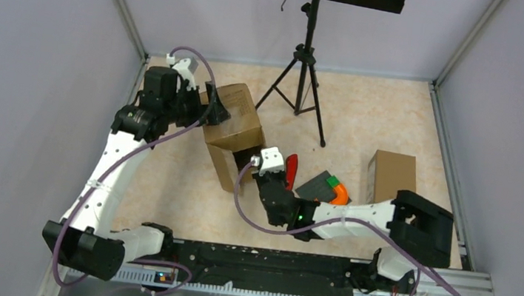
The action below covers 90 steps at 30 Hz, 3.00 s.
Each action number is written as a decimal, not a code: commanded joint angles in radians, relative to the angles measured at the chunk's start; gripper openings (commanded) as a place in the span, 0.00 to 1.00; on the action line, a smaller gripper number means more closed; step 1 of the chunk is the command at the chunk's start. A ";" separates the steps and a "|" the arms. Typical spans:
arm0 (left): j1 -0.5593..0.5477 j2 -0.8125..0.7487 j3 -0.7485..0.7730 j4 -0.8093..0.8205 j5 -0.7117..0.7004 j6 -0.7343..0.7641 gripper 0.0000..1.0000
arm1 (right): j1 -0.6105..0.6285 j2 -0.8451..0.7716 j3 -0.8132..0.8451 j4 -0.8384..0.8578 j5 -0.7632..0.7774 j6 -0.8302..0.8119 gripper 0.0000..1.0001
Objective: Unpack the express box
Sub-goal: Open the express box at the center of the board.
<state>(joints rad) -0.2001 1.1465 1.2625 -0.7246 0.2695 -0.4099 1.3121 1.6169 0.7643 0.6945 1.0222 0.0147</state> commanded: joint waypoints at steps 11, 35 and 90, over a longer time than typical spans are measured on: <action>-0.004 0.192 0.482 -0.005 -0.061 0.121 0.98 | -0.038 -0.120 0.585 -1.009 -0.253 0.460 0.00; -0.021 -0.084 -0.073 -0.043 -0.296 0.103 0.67 | -0.168 -0.041 0.731 -0.964 -0.418 0.427 0.00; 0.046 -0.127 -0.353 0.440 0.265 -0.352 0.33 | -0.393 -0.266 0.271 -0.350 -1.172 0.653 0.00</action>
<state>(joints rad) -0.1486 0.9985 0.9794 -0.4446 0.4652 -0.6460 0.9325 1.4246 1.0840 0.1425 -0.0616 0.6060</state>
